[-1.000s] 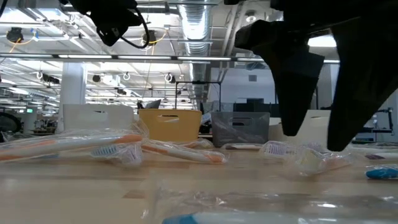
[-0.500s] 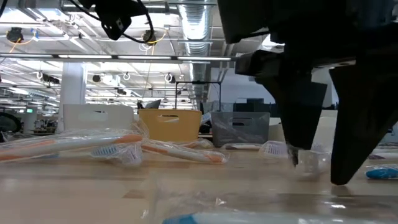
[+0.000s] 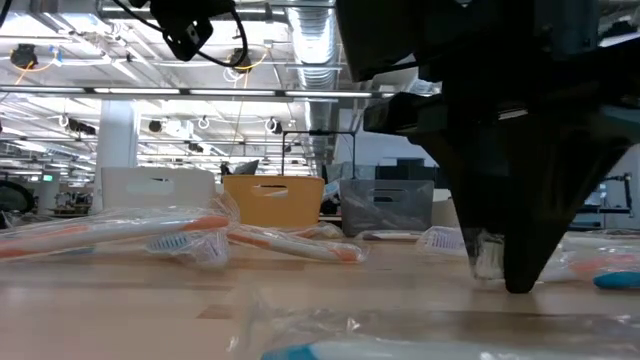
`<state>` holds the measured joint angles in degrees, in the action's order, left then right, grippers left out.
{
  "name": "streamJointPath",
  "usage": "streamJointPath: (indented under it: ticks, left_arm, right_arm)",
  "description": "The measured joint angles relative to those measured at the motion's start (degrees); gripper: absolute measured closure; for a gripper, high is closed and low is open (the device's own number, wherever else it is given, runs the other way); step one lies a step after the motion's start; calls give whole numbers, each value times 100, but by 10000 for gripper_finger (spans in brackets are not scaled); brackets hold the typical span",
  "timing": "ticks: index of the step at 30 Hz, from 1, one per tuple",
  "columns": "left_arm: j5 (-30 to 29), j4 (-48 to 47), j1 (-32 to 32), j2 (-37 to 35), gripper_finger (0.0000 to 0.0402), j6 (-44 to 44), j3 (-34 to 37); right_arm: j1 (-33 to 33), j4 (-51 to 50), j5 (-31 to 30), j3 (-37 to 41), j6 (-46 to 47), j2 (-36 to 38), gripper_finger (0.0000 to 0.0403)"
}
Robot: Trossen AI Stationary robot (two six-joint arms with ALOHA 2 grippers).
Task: Pick & Place Toothbrushes
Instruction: Put the orange toothbrush into the right white bin
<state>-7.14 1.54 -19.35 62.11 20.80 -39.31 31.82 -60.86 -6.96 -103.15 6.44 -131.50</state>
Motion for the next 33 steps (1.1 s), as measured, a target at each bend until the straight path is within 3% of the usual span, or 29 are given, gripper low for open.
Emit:
streamJointPath:
  ticks: [3, 7, 14, 23, 33]
  left_arm:
    - [0, 2, 0, 0, 274, 0, 0]
    - [0, 4, 0, 0, 274, 0, 0]
    - [-1, 3, 0, 0, 274, -231, 0]
    - [-15, 5, -82, 90, 274, -428, 0]
    - [-66, 77, -242, 519, 274, -452, -2]
  right_arm:
    - [-16, -43, -13, 0, -42, 22, 375]
    - [-13, -131, -77, 4, -31, 96, 376]
    - [64, -719, -743, 4, 373, 397, 376]
    - [78, -1290, -1800, 2, 1524, 1395, 376]
    - [9, -2962, -2829, 0, 3574, 2699, 375]
